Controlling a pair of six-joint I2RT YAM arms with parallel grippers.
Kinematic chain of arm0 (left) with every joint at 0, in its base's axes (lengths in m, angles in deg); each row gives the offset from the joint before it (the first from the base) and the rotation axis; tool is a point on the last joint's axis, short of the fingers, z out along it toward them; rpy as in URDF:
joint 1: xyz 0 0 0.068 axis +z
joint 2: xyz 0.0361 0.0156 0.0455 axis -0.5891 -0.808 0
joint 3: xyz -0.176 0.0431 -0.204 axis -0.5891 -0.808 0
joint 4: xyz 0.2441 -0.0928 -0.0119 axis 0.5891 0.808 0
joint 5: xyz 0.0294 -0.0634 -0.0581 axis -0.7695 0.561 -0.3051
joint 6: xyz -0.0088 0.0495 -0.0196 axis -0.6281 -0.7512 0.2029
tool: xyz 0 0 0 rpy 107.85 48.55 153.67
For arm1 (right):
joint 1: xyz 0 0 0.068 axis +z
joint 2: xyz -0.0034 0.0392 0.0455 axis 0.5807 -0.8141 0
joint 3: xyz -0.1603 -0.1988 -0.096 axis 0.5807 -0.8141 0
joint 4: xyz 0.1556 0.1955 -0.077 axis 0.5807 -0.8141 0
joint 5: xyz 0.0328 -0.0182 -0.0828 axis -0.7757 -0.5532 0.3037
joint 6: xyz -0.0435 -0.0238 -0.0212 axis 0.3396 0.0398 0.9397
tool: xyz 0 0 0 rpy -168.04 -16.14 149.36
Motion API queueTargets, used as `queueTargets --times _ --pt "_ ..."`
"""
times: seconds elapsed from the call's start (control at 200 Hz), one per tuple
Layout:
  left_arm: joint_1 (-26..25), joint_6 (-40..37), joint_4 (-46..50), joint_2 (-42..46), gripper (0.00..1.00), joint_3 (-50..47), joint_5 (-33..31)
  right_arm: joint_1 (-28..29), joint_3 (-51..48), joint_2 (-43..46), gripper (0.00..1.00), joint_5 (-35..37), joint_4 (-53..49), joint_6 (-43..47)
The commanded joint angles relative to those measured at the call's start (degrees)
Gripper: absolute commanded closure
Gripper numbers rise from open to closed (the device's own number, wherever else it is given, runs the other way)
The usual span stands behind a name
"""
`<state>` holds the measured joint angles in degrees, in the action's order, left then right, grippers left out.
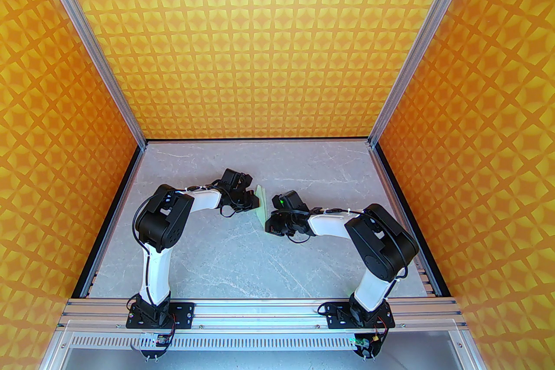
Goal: Fold a paper plane with a square sheet of paper (fold left side to right side)
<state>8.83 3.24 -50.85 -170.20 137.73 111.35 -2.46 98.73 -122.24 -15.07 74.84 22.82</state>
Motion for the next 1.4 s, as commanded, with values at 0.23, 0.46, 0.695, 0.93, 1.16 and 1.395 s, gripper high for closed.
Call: queueTargets --times 0.23,0.46,0.695,0.93,1.16,1.395 --pt "-0.42 -2.77 2.35 -3.24 0.91 1.3 -2.17 0.54 0.2 -0.14 0.92 3.69 -7.47 1.5" --pt "-0.51 -3.3 2.79 -3.79 0.91 0.9 -2.34 0.53 4.9 3.76 0.91 3.12 -8.85 1.85" --pt "-0.77 -3.39 2.93 -3.87 0.91 1.38 -2.34 0.45 11.19 -0.84 0.92 3.62 -10.39 2.15" --pt "-0.96 -3.26 2.98 -4.31 0.91 1.89 -2.35 0.45 14.87 -6.34 0.93 4.51 -12.32 3.13" --pt "-1.03 -3.33 3.27 -4.49 0.91 2.25 -2.3 0.14 11.71 -6.97 0.94 7.26 -11.71 3.41" --pt "-1.34 -3.34 3.42 -4.75 0.91 2.54 -2.25 -0.08 9.47 -8.28 0.94 5.48 -8.59 3.01"
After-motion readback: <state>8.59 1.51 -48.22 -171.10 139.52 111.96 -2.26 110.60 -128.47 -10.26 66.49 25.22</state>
